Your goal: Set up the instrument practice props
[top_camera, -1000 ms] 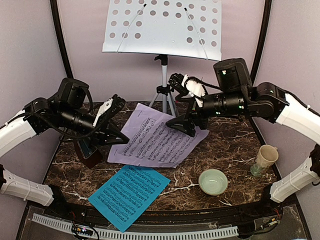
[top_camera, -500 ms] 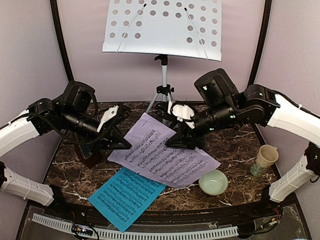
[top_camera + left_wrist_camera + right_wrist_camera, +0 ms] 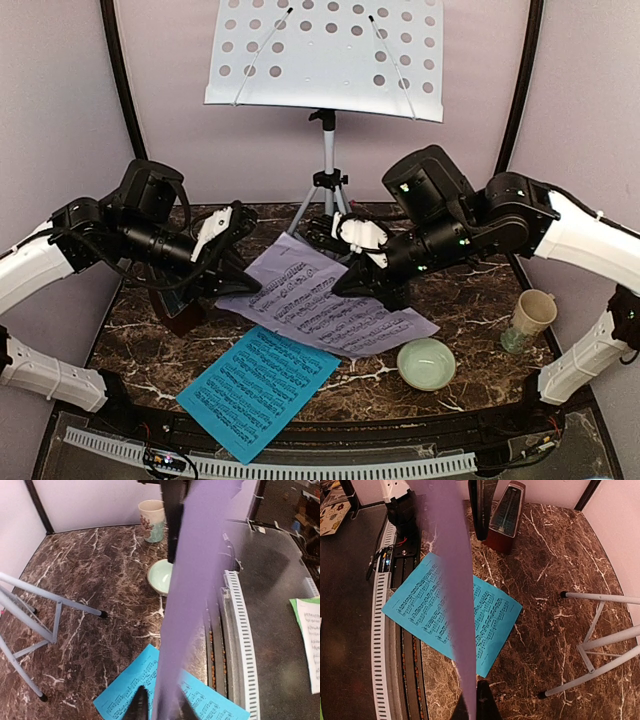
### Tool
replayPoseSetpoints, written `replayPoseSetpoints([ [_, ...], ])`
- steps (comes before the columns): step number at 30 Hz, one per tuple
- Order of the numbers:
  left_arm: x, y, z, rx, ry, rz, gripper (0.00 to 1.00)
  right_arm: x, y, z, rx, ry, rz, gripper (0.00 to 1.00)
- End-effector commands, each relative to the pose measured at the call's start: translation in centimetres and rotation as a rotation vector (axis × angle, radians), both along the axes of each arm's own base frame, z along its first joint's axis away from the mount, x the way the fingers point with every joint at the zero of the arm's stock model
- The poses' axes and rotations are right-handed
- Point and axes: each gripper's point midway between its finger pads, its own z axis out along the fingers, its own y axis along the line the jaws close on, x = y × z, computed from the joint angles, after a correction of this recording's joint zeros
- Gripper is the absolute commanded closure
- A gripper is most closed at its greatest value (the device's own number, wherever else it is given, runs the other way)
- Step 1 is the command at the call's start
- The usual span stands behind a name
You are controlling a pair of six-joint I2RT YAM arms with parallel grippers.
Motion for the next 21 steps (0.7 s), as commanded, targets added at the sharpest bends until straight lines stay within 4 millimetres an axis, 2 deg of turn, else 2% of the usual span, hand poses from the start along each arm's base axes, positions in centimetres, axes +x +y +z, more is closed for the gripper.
replayPoseSetpoints([
  [1,1.2,0.8,1.3,-0.042,-0.090,0.091,0.71,0.9,0.7,4.2,0.119,-0.022,-0.083,1.00],
  [4,2.7,2.0,1.8,-0.091,-0.177,0.215,0.51,1.4,0.2,6.5,0.185,-0.037,-0.133,1.00],
  [5,2.9,2.6,2.7,-0.133,-0.209,0.253,0.45,1.4,0.0,7.0,0.202,-0.040,-0.140,1.00],
  [7,3.2,3.5,4.0,-0.205,-0.254,0.312,0.41,1.5,-0.4,7.9,0.233,-0.048,-0.153,1.00],
  [9,3.5,4.3,5.7,-0.277,-0.289,0.364,0.38,1.2,-0.7,8.9,0.270,-0.060,-0.142,1.00],
  [11,3.8,4.9,7.5,-0.339,-0.321,0.410,0.37,1.1,-1.2,10.7,0.332,-0.080,-0.145,1.00],
  [15,4.5,5.5,10.8,-0.422,-0.361,0.472,0.37,1.5,-2.1,16.0,0.513,-0.127,-0.162,1.00],
  [17,4.9,5.6,12.7,-0.477,-0.367,0.499,0.38,2.1,-2.7,18.6,0.599,-0.161,-0.181,1.00],
  [21,5.8,5.6,16.9,-0.569,-0.382,0.551,0.40,4.8,-4.2,23.4,0.741,-0.260,-0.284,1.00],
])
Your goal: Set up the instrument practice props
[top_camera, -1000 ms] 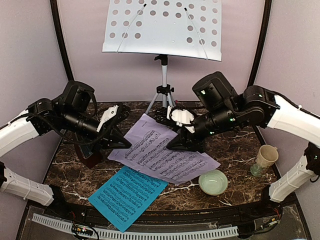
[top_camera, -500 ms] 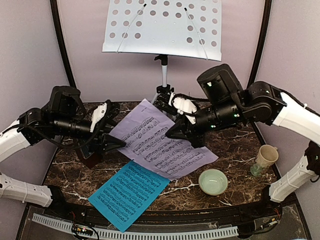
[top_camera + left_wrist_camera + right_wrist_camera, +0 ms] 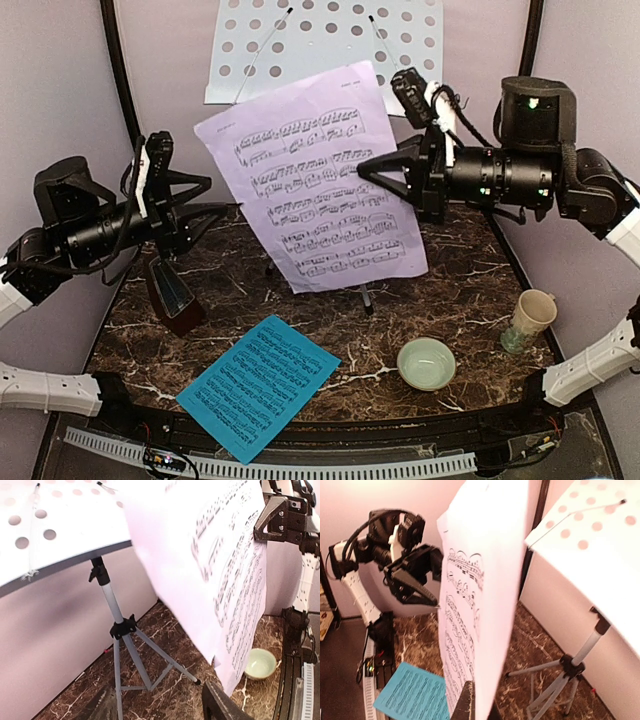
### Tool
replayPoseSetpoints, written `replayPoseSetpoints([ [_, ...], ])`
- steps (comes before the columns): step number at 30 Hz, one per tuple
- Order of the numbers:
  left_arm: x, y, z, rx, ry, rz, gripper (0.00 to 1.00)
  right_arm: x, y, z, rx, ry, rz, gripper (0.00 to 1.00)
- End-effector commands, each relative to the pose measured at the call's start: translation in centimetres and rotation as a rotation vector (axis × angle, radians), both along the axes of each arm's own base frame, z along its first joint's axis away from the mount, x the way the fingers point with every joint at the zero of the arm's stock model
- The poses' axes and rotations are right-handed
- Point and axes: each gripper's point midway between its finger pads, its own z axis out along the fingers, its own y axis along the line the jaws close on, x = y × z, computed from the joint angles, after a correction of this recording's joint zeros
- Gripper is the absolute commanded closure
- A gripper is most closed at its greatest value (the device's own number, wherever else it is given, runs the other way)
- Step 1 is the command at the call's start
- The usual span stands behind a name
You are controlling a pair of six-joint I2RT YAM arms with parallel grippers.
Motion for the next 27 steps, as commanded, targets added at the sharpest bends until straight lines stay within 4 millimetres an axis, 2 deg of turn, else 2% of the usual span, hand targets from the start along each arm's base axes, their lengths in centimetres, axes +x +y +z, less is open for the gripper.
replayPoseSetpoints([
  [1,1.1,0.6,7.1,-0.183,-0.071,0.072,0.40,2.7,-1.8,8.2,0.266,-0.120,-0.128,1.00],
  [5,1.8,0.3,11.1,-0.228,-0.112,0.091,0.41,4.3,-3.6,12.3,0.406,-0.185,-0.209,1.00],
  [8,3.2,0.5,13.8,-0.245,-0.160,0.158,0.42,5.8,-5.0,14.8,0.481,-0.235,-0.298,1.00],
  [15,6.3,0.2,19.9,-0.277,-0.275,0.296,0.49,8.7,-7.8,18.3,0.625,-0.312,-0.456,1.00],
  [19,8.8,-0.1,21.2,-0.262,-0.269,0.346,0.55,10.0,-8.4,19.5,0.667,-0.340,-0.492,1.00],
  [21,10.0,-0.9,21.4,-0.243,-0.286,0.363,0.59,10.5,-8.7,20.0,0.684,-0.360,-0.503,1.00],
  [27,12.8,-3.2,21.8,-0.141,-0.319,0.400,0.59,12.0,-9.6,20.6,0.711,-0.396,-0.563,1.00],
])
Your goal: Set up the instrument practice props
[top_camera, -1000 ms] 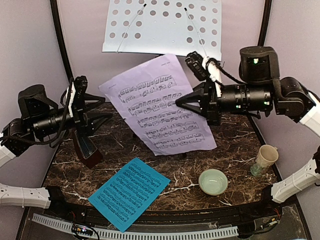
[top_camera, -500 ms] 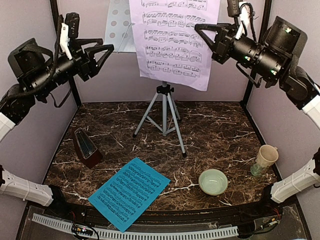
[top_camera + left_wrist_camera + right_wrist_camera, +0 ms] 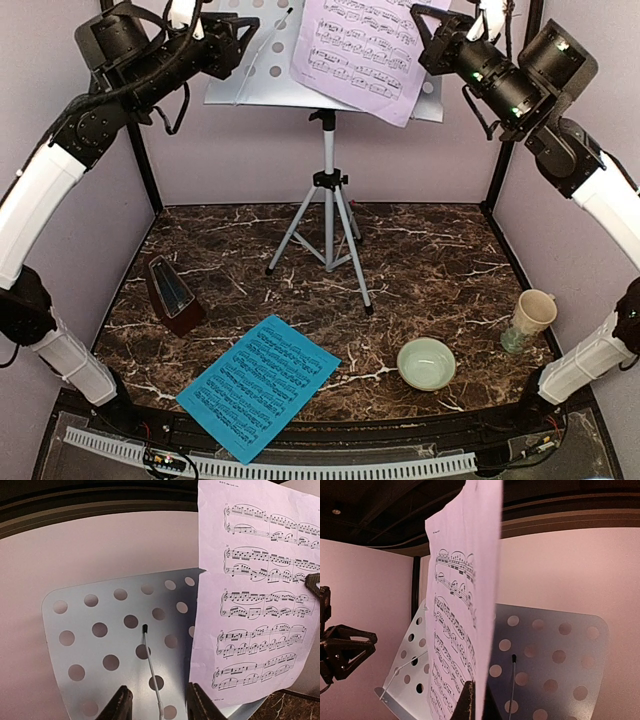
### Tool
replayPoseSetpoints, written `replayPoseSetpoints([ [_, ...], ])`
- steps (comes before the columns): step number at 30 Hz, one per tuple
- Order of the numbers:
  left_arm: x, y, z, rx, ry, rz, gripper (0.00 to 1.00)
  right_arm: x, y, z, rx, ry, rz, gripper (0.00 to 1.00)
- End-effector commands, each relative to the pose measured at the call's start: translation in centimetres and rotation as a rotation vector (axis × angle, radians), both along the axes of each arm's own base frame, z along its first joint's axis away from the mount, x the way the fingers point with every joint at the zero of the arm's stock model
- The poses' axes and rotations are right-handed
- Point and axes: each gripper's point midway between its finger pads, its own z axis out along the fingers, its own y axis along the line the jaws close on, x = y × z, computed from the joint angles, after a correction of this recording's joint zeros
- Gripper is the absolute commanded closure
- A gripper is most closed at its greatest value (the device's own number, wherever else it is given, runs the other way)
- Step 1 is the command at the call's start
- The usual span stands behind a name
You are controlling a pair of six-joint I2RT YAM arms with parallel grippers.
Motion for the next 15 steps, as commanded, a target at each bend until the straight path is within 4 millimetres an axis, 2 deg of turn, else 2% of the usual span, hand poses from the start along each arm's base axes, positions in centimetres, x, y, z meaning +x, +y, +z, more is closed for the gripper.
replayPoseSetpoints([
  [1,1.4,-0.5,0.2,0.086,-0.017,0.062,0.60,-0.1,-2.6,3.1,0.104,-0.079,-0.060,1.00],
  [7,3.6,-1.2,0.0,0.117,-0.037,0.127,0.60,0.8,-2.8,2.7,0.102,-0.079,-0.079,1.00],
  [15,5.9,-1.7,-0.7,0.154,-0.049,0.205,0.68,1.8,-2.7,2.0,0.095,-0.070,-0.086,1.00],
])
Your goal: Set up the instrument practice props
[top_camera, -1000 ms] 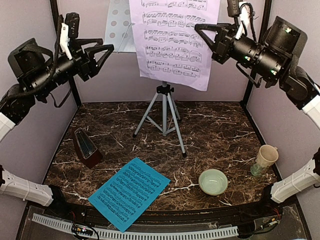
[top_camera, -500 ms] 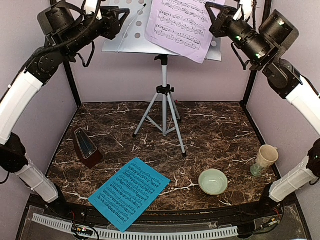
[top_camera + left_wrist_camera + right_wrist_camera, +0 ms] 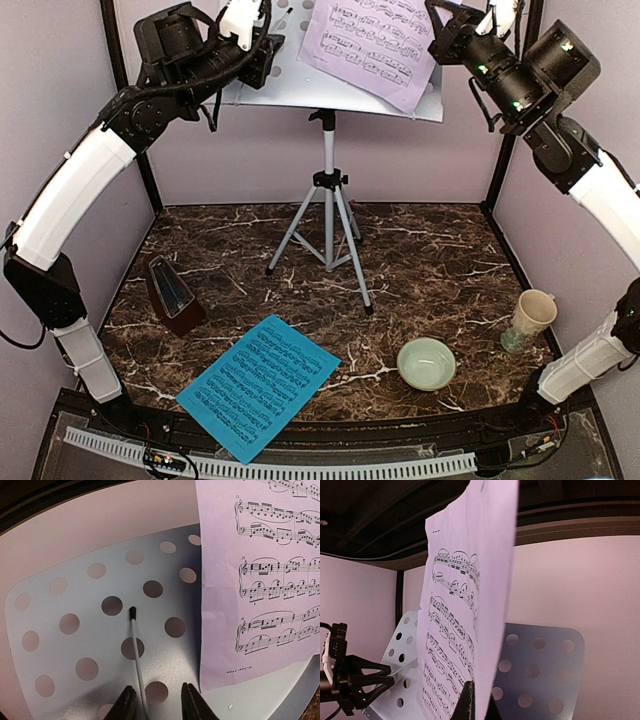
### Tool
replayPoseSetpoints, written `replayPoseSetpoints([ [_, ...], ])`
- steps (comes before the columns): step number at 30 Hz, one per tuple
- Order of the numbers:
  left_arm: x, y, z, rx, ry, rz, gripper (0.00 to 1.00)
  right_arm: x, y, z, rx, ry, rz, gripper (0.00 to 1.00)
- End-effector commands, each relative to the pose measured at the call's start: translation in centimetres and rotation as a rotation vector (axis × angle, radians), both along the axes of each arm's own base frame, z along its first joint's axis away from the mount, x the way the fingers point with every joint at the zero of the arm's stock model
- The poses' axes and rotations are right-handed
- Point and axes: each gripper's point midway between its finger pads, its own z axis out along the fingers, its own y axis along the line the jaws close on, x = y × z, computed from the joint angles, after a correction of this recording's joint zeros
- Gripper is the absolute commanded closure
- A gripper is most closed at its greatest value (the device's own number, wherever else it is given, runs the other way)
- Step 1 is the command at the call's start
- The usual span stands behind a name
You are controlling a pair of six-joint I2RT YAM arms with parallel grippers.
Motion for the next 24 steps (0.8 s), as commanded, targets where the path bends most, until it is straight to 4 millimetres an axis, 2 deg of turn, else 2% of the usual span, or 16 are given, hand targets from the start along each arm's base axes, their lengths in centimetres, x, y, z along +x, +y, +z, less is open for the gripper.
replayPoseSetpoints([
  [1,0.2,1.6,1.9,-0.009,-0.059,0.074,0.69,0.4,-0.5,0.5,0.033,-0.024,-0.013,1.00],
  [6,0.9,1.8,1.8,0.000,-0.071,0.118,0.73,0.8,0.0,0.1,0.032,-0.017,0.005,1.00],
  [13,0.9,2.2,2.0,-0.032,-0.090,0.137,0.92,1.4,-0.2,-0.2,0.037,-0.014,0.000,1.00],
  [18,0.5,2.2,2.1,-0.065,-0.125,0.120,1.00,1.9,-0.2,-0.8,0.036,-0.003,-0.009,1.00],
  [24,-0.3,2.8,2.4,-0.132,-0.178,0.107,1.00,2.4,-0.3,-1.3,0.037,0.007,-0.014,1.00],
])
